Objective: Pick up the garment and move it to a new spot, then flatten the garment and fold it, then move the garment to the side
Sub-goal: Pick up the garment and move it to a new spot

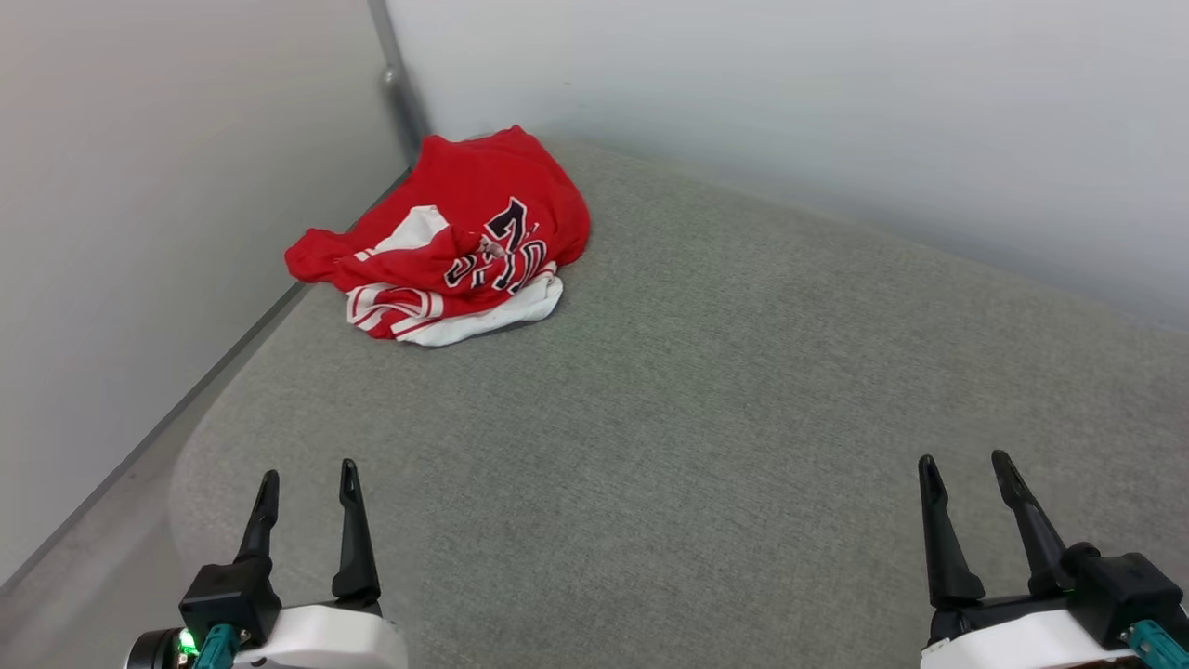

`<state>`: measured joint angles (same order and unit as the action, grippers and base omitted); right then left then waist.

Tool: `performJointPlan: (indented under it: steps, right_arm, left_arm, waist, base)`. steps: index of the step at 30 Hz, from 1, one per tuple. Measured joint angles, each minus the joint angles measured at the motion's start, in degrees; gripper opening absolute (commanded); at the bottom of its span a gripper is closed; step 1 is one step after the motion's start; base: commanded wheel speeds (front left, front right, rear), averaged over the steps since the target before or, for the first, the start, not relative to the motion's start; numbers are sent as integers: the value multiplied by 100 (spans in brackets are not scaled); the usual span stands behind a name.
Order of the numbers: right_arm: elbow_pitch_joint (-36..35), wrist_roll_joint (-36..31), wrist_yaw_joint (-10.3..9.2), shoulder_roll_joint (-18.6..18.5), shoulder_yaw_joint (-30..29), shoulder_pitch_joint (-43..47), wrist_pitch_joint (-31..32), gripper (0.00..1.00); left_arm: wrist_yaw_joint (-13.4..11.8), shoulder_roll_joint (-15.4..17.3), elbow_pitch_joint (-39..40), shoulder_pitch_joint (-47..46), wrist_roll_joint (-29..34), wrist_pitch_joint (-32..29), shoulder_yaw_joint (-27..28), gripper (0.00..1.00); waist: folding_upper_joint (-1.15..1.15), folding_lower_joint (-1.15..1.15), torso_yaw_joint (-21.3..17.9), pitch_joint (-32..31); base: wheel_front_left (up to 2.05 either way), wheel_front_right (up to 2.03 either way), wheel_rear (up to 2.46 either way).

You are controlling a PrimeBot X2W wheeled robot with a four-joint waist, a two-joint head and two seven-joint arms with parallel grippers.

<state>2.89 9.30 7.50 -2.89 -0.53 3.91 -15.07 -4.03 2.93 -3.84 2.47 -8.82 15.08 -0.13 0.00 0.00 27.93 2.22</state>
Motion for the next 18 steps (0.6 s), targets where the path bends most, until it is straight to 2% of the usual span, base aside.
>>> performJointPlan:
  steps: [4, 12, 18]
  right_arm:
    - [9, -35, 0, 1, 85, -13, -1, 100]
    - [26, -90, 0, 0, 142, -47, -1, 100]
    - [-36, -194, 0, 0, 60, -47, -1, 100]
  left_arm:
    - [-26, 0, 11, 69, -25, 0, 97, 100]
    - [-37, -3, 33, 35, -137, 0, 264, 100]
    - [338, -1, -7, -536, 33, 0, 668, 100]
  waist:
    - [0, 0, 195, 19]
    - [0, 0, 221, 88]
    - [0, 0, 171, 192]
  base:
    - [0, 0, 0]
    - [0, 0, 0]
    - [0, 0, 0]
